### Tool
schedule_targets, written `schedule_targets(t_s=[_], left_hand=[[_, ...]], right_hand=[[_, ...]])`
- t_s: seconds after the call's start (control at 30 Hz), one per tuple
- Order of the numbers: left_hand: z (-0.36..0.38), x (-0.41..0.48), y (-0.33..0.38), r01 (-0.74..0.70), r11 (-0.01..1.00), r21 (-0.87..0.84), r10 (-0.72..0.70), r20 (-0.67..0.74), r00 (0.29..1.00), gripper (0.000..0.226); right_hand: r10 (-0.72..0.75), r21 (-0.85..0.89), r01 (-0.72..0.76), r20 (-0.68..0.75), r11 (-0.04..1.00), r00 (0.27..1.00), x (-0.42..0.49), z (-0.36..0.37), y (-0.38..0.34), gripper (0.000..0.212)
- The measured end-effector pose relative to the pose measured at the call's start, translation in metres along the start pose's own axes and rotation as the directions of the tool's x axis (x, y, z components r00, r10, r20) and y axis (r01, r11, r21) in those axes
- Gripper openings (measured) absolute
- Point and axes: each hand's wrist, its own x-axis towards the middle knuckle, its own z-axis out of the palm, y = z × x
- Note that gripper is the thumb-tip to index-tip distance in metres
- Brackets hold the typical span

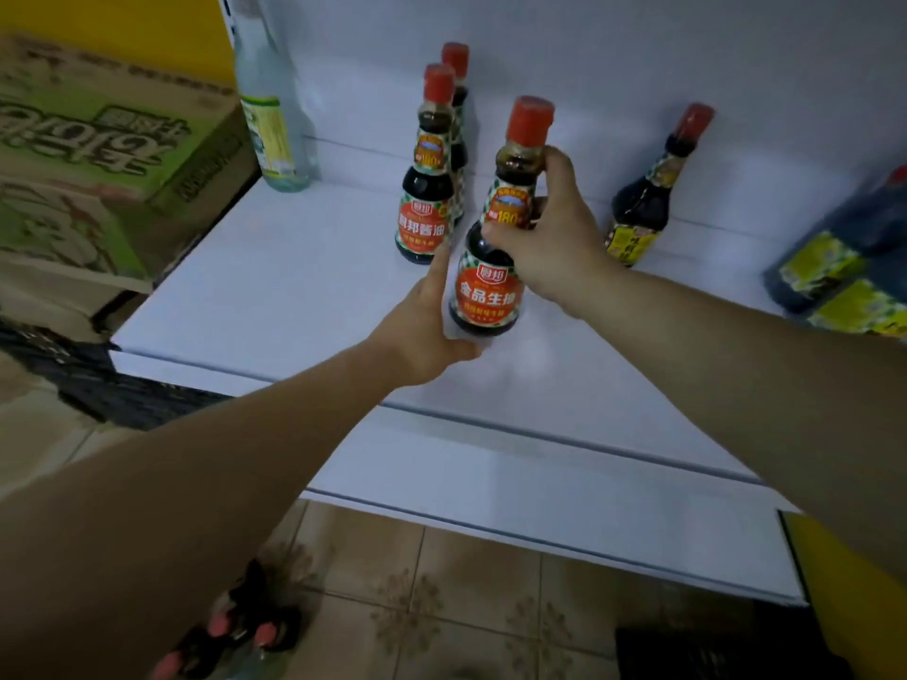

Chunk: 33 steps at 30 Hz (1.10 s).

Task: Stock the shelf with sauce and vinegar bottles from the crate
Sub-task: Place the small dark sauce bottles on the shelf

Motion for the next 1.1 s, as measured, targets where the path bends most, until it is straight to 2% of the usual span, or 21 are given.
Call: schedule_targets(t_s=[0.03,0.1,0.17,0.37,0.53,0.8,1.1], left_hand=[[0.001,0.004,-0.012,0.053,0.984,0.170,-0.056,0.010,0.998,0.106],[0.001,0.012,-0.032,0.119,0.858,0.499,-0.151,0.026,0.988,0.094],[0.003,0.019,-0.044,0.100,0.770,0.630,-0.162,0.042,0.986,0.085],[0.004,0.032,-0.057,0.071,0.731,0.678,-0.123,0.029,0.992,0.087],[0.010,0.031,-0.061,0.073,0.728,0.681,-0.076,-0.026,0.997,0.077],[0.012,0.029,-0.064,0.070,0.712,0.699,-0.069,-0.030,0.997,0.083],[0.010,0.025,-0.059,0.072,0.746,0.663,-0.072,-0.027,0.997,0.083]], right_hand=[[-0.005,0.002,0.005,-0.004,1.000,1.000,0.005,0.002,0.009,0.070],[-0.017,0.006,0.017,-0.023,1.000,1.000,0.016,0.005,0.026,0.070],[-0.026,0.026,0.027,-0.060,0.999,0.998,0.025,0.006,0.040,0.069],[-0.076,0.039,0.079,-0.065,0.996,0.995,0.058,0.011,0.051,0.069],[-0.030,0.018,0.031,-0.046,0.999,0.998,0.086,0.017,0.059,0.043],[-0.017,0.009,0.018,-0.060,1.000,0.998,0.121,0.023,0.065,0.050],[-0.007,0.027,0.010,-0.091,1.000,0.996,0.147,0.028,0.068,0.055]])
